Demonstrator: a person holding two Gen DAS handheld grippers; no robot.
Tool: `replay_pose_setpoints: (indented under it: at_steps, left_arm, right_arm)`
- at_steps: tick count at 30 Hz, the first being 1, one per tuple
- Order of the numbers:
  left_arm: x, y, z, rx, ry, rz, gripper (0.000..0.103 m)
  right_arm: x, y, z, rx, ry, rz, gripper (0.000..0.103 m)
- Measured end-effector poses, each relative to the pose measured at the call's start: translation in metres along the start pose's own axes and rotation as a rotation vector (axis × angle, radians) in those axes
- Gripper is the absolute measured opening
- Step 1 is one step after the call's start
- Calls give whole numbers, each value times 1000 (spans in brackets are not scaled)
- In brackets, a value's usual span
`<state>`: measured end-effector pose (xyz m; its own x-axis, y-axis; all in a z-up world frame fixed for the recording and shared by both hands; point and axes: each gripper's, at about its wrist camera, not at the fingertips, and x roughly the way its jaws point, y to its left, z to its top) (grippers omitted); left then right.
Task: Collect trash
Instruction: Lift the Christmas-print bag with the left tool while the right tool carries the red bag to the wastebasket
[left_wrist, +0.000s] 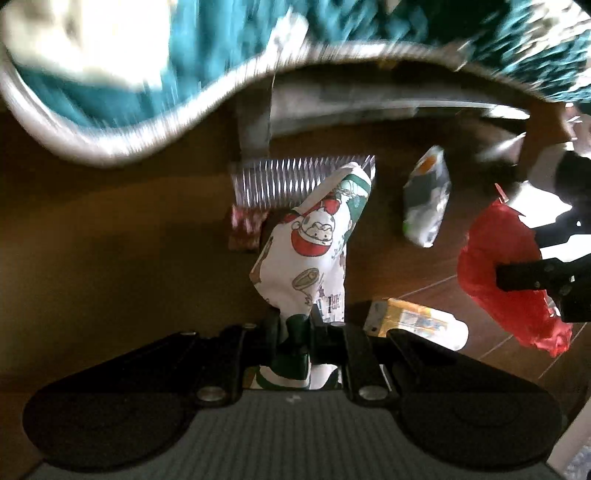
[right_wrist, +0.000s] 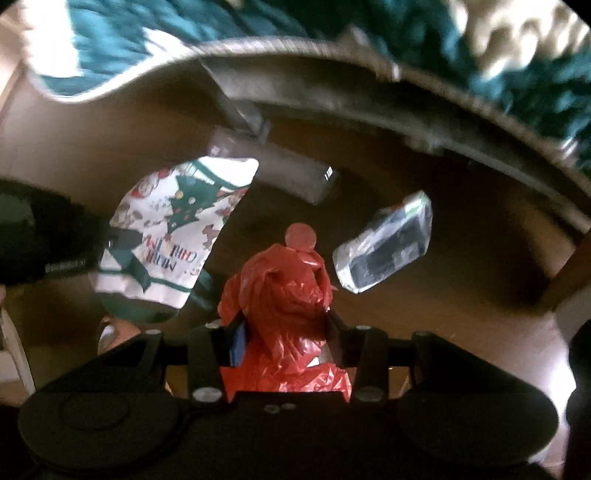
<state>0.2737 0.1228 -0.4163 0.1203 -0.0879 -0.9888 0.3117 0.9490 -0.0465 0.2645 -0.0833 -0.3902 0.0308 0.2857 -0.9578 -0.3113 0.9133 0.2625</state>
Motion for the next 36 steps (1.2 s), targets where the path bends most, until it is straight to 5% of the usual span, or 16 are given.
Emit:
replay_pose_setpoints:
  at_steps: [10, 36]
  left_arm:
    - [-135, -37, 17, 69, -187, 64, 14]
    - [-375, -134, 0, -160, -587, 110, 14]
  right_arm:
    - [-112, 18, -20, -77, -206, 0, 41]
    - [-375, 13, -70, -100, -744, 38, 42]
